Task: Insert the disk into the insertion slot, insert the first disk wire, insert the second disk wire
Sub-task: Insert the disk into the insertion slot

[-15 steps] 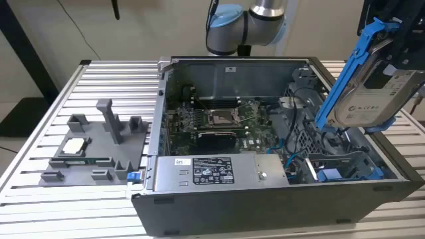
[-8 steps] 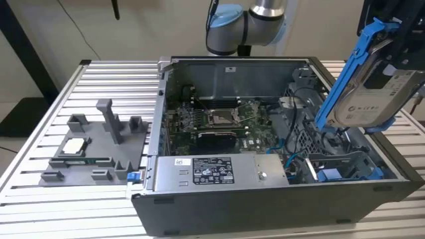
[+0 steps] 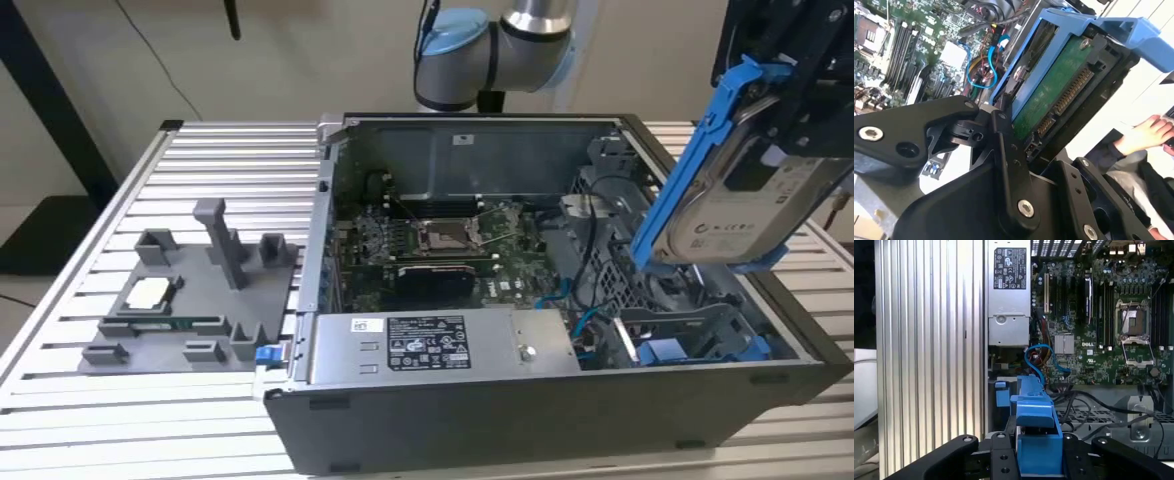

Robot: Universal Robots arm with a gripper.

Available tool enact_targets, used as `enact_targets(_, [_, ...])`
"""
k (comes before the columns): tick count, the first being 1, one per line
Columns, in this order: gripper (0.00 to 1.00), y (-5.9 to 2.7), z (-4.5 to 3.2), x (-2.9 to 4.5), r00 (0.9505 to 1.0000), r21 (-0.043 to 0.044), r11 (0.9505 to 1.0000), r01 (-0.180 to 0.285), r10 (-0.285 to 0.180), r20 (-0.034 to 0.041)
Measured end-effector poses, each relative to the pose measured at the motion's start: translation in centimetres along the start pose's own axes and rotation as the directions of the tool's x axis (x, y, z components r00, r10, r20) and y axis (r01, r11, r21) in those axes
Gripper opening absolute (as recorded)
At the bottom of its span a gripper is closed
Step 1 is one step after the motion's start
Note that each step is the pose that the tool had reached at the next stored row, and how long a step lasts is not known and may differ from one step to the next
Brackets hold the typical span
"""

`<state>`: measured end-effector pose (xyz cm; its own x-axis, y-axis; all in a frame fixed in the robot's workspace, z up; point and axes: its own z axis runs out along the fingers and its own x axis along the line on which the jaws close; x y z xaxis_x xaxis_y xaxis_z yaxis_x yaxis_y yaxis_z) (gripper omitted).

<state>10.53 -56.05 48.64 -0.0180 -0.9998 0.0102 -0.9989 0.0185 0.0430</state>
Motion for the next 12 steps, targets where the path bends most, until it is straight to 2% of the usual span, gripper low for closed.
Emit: enact_targets(12, [0.33, -0.49, 1.42, -0.01, 1.0, 0.002, 1.0, 0.0, 0.0, 0.0002])
